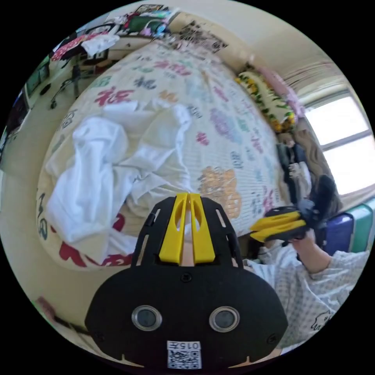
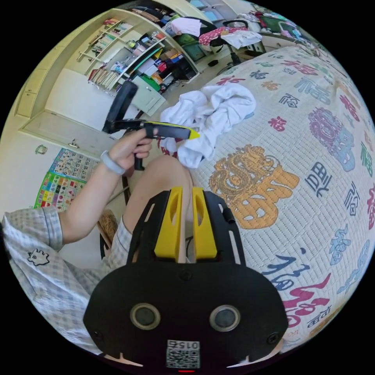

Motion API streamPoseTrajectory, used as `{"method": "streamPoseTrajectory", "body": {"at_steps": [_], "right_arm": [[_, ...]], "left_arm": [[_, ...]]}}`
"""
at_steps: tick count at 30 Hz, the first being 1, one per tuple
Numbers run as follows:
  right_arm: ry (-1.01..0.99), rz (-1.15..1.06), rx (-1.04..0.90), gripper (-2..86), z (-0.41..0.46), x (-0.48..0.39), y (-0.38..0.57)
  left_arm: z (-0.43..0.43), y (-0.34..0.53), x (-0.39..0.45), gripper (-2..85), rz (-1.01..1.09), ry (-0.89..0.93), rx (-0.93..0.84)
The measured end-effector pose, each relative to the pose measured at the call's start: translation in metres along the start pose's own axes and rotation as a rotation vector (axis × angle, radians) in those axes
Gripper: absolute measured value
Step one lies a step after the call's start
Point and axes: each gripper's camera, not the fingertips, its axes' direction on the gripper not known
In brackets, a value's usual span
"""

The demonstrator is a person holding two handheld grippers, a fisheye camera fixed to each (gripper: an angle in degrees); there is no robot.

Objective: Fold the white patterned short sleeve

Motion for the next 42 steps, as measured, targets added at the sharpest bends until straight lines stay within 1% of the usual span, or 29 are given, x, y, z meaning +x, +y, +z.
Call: {"method": "streamPoseTrajectory", "body": {"at_steps": [2,4,6,8,10,12,14,16,18,20,21,23,24,25,28,30,31,33,34,35,37,39,42], "right_arm": [[-0.002,0.046,0.052,5.5,-0.002,0.017,0.002],[-0.043,0.093,0.065,5.9,-0.003,0.035,0.01],[-0.064,0.143,0.095,6.1,-0.007,0.055,0.026],[-0.058,0.223,0.155,5.9,-0.018,0.081,0.058],[-0.135,0.289,0.229,5.7,-0.029,0.102,0.086],[-0.191,0.368,0.318,5.3,-0.041,0.121,0.117],[-0.149,0.492,0.4,5.0,-0.055,0.143,0.157],[-0.135,0.557,0.445,4.9,-0.063,0.156,0.182],[-0.135,0.584,0.468,4.8,-0.066,0.163,0.202],[-0.119,0.602,0.455,4.9,-0.063,0.17,0.219],[-0.12,0.607,0.446,4.9,-0.06,0.172,0.221],[-0.17,0.621,0.397,5.8,-0.039,0.182,0.225],[-0.196,0.625,0.383,6.2,-0.033,0.185,0.224],[-0.245,0.627,0.358,7.0,-0.021,0.189,0.221],[-0.267,0.669,0.343,8.2,-0.004,0.199,0.215],[-0.313,0.691,0.39,7.9,-0.004,0.208,0.214],[-0.34,0.701,0.431,6.1,-0.006,0.215,0.212],[-0.383,0.7,0.464,2.8,-0.01,0.227,0.208],[-0.402,0.707,0.511,1.2,-0.016,0.232,0.209],[-0.394,0.702,0.589,0.5,-0.029,0.233,0.213],[-0.349,0.635,0.655,-0.1,-0.053,0.231,0.219],[-0.303,0.571,0.64,-0.4,-0.075,0.232,0.222],[-0.296,0.509,0.766,-0.6,-0.119,0.235,0.239]], "left_arm": [[-0.033,0.007,0.031,-0.4,0.049,0.211,0.12],[-0.045,0.016,0.062,-0.5,0.098,0.334,0.157],[-0.051,0.027,0.098,-0.6,0.138,0.407,0.194],[-0.049,0.035,0.149,-0.4,0.212,0.566,0.226],[-0.038,0.036,0.191,0.0,0.243,0.632,0.237],[-0.013,0.031,0.239,1.1,0.298,0.612,0.201],[0.044,0.016,0.298,6.3,0.38,0.572,-0.017],[0.064,0.016,0.321,7.2,0.407,0.602,-0.091],[0.062,0.025,0.326,7.7,0.416,0.607,-0.084],[0.048,0.037,0.315,7.7,0.394,0.459,-0.068],[0.044,0.038,0.31,7.7,0.382,0.417,-0.058],[0.034,0.033,0.295,7.6,0.345,0.283,-0.03],[0.034,0.03,0.295,7.7,0.348,0.263,-0.038],[0.035,0.021,0.301,7.8,0.367,0.227,-0.061],[0.053,0.004,0.343,8.1,0.471,0.149,-0.101],[0.074,-0.005,0.377,8.2,0.559,0.106,-0.136],[0.088,-0.011,0.395,8.1,0.586,0.079,-0.145],[0.097,-0.021,0.411,7.8,0.577,0.09,-0.112],[0.094,-0.026,0.416,7.4,0.552,0.146,-0.062],[0.087,-0.031,0.417,7.0,0.524,0.212,-0.013],[0.077,-0.034,0.416,6.6,0.5,0.254,0.043],[0.068,-0.034,0.416,6.5,0.49,0.237,0.075],[0.071,-0.032,0.415,6.5,0.487,0.215,0.069]]}}
